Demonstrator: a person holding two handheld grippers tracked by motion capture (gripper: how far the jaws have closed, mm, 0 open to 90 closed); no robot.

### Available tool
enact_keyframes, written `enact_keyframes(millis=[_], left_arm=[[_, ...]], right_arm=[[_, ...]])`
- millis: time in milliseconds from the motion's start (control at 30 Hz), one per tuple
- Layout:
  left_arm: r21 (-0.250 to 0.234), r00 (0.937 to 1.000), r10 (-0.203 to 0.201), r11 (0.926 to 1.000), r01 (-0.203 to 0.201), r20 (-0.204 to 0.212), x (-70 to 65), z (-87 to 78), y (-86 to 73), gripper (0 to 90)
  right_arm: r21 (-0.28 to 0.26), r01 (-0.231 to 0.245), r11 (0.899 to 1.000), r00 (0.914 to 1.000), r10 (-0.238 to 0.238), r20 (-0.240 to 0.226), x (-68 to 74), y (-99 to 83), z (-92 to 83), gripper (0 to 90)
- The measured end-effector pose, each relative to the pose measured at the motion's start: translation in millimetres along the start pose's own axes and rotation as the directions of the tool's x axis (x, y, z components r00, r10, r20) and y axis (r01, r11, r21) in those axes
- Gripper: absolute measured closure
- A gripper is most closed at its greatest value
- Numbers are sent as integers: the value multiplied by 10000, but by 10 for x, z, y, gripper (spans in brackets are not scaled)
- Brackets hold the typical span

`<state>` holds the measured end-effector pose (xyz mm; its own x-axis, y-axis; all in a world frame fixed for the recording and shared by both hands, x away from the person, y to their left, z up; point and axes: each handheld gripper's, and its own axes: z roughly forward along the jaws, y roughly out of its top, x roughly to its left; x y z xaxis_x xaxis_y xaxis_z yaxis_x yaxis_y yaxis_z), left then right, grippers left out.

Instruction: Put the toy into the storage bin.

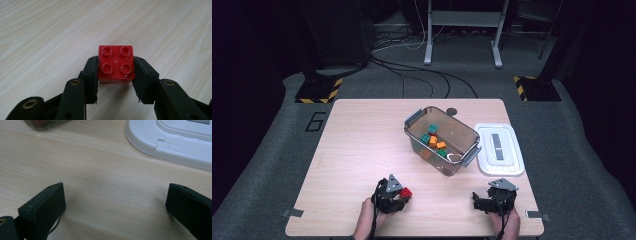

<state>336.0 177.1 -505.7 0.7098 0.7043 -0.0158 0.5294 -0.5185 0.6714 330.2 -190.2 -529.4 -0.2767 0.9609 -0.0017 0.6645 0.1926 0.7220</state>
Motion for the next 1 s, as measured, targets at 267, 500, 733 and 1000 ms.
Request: enact_keyframes(millis=[267,500,733,1000], left_arm=[[-82,9996,16,10000,-18,-265,108,-30,92,584],[-269,9985,-26,9996,11,-554,215,-93,210,584],[-439,9976,-28,9990,-2,-693,301,-160,324,584],[-636,9968,-132,9979,81,-794,399,-227,439,584]], right_arm=[[1,2,10000,10000,-2,0,0,0,0,16],[0,-1,10000,10000,1,1,0,0,0,16],[1,-1,10000,10000,1,0,0,0,0,16],[-1,-1,10000,10000,1,0,0,0,0,16]])
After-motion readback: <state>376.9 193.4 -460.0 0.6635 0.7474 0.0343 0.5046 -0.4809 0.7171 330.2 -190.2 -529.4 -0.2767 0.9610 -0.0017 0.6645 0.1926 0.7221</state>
